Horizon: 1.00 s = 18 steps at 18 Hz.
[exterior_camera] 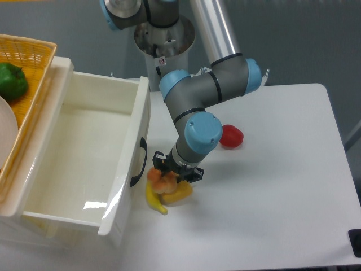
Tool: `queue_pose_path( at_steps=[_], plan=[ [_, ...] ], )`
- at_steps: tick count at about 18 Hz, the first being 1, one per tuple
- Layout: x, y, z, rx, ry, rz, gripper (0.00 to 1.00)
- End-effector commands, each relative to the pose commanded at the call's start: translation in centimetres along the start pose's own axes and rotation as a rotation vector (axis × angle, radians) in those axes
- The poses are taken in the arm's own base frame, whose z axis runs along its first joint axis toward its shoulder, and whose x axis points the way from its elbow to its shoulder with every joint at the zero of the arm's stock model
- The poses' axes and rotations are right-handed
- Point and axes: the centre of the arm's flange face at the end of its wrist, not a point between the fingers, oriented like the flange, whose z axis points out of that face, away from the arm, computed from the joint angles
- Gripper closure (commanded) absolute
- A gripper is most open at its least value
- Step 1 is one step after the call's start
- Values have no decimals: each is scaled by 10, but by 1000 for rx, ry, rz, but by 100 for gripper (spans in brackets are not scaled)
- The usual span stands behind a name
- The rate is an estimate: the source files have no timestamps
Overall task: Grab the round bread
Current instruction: 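Close the gripper around the round bread bun, then lift the grasped bread bun up off the yellow pepper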
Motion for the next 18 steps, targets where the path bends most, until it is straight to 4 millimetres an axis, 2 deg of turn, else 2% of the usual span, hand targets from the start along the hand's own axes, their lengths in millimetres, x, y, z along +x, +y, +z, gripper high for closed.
queue_pose_path(
  at_steps=[1, 4, 10, 14, 18],
  plan=[
    [0, 0, -1, 1, -1, 2, 81],
    [0, 0, -2, 2, -2, 5, 87],
    [-4, -3, -21, 28, -21, 19, 87],
    [-9, 2, -30, 32, -33, 123, 87],
    [-13, 9, -56, 60, -68, 196, 87]
  ],
)
